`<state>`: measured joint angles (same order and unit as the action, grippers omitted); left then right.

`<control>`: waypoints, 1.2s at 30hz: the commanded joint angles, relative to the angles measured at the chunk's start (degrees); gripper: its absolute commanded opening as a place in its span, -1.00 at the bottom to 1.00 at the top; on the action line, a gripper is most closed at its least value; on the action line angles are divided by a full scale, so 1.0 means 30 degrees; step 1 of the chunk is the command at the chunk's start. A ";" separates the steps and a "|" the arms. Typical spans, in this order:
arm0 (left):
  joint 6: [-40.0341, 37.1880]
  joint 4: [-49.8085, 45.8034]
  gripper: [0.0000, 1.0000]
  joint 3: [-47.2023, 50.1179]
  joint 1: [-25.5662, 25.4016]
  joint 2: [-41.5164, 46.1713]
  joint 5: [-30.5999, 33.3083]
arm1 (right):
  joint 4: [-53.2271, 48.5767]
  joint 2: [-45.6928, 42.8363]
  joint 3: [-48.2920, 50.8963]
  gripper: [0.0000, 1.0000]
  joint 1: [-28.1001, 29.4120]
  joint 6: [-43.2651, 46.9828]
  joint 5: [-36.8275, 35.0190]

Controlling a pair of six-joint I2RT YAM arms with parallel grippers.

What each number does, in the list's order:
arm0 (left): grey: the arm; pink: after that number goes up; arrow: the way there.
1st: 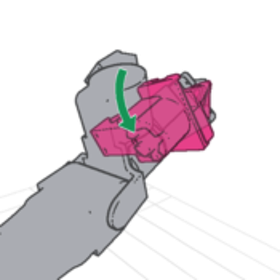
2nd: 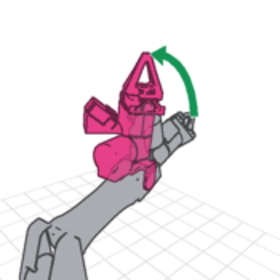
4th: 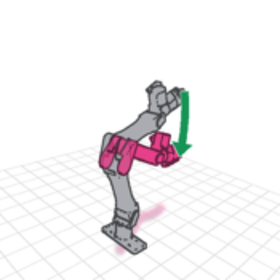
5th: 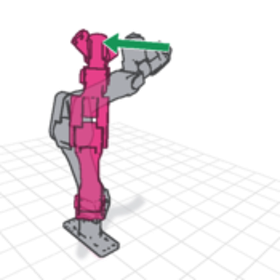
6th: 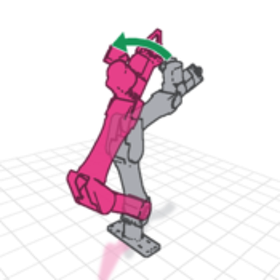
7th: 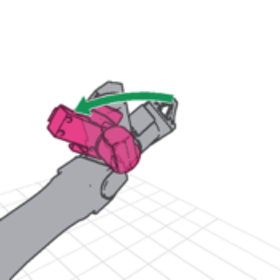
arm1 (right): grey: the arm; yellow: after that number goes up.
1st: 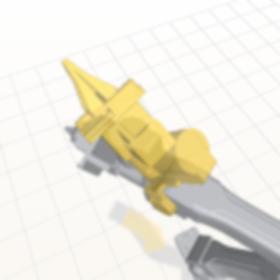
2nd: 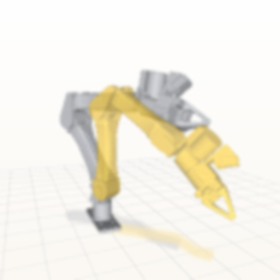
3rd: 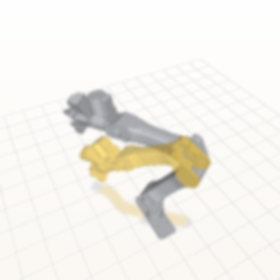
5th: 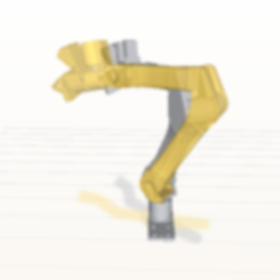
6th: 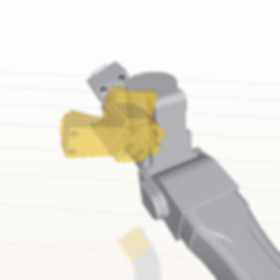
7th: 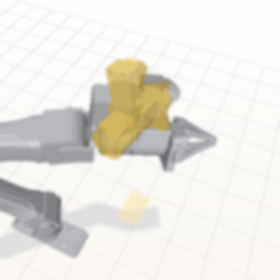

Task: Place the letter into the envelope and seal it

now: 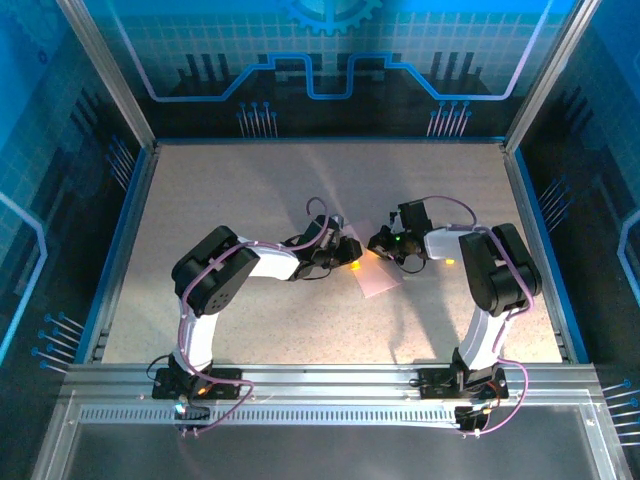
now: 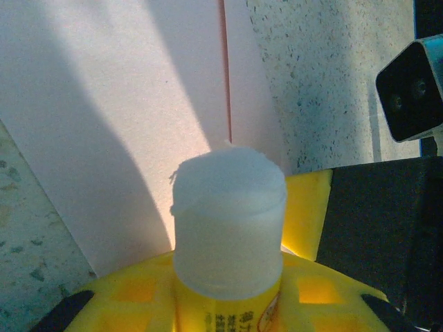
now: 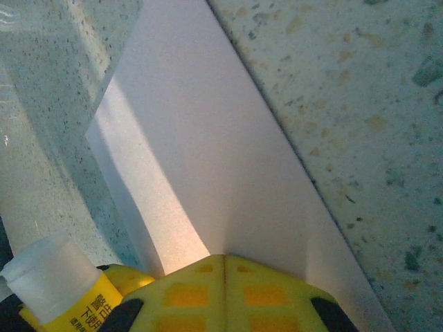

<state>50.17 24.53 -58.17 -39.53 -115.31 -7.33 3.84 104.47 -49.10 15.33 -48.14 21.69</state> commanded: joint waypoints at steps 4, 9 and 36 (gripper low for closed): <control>-0.1060 -0.1301 -1.00 -0.0271 0.0179 0.0606 -0.0250 | -0.1954 -0.0935 0.0851 -1.00 -0.0120 -0.0465 -0.0576; -0.1509 -0.1531 -1.00 -0.0355 0.0198 0.0613 -0.0375 | -0.2233 -0.2376 0.0637 -1.00 -0.0291 -0.0859 -0.0289; -0.3569 -0.3246 -1.00 -0.1829 0.0295 0.0566 -0.0954 | 0.0883 -0.0019 0.2766 -1.00 0.0918 -0.3877 0.0106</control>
<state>41.39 16.32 -61.63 -39.16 -114.67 -9.06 5.37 100.53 -43.27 17.34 -57.08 23.11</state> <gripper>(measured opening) 0.258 0.064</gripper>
